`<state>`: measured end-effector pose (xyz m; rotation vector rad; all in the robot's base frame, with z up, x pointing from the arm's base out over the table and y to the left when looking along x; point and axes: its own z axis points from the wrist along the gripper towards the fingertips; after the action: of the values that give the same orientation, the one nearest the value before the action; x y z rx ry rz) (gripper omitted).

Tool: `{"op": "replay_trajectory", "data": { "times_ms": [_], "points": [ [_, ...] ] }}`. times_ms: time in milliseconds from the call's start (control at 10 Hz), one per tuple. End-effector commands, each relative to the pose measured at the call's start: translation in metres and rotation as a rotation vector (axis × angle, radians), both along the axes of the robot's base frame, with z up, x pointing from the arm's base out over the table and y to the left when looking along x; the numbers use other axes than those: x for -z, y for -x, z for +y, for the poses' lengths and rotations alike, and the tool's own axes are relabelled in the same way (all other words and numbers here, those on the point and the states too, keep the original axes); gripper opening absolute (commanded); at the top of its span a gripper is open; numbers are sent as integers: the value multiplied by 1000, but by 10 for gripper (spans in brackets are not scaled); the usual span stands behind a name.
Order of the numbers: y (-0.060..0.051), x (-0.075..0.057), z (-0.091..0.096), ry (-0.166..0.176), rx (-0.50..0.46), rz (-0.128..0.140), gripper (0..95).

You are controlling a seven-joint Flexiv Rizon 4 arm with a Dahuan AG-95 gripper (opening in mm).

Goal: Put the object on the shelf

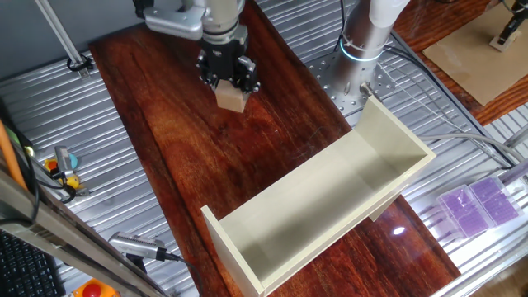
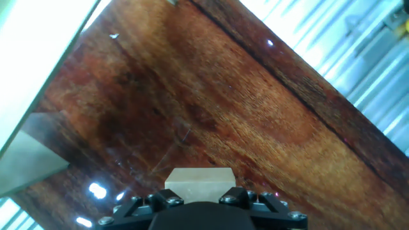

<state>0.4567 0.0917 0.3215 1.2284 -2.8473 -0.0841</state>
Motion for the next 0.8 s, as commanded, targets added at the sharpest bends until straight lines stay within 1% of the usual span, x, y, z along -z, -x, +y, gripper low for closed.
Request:
{"op": "replay_trajectory", "data": {
  "times_ms": [100,200,300,400,500,600,700,800],
  "points": [
    [0,-3,14,-41,75,2,0],
    [0,-11,35,-35,113,2,0],
    [0,-15,52,-37,141,0,0],
    [1,-17,70,-35,172,-5,0],
    [5,-18,92,-28,217,-9,0],
    [7,-17,108,-21,247,-9,0],
    [7,-17,115,-13,263,-9,0],
    [6,-17,112,-17,229,1,0]
  ]
}}
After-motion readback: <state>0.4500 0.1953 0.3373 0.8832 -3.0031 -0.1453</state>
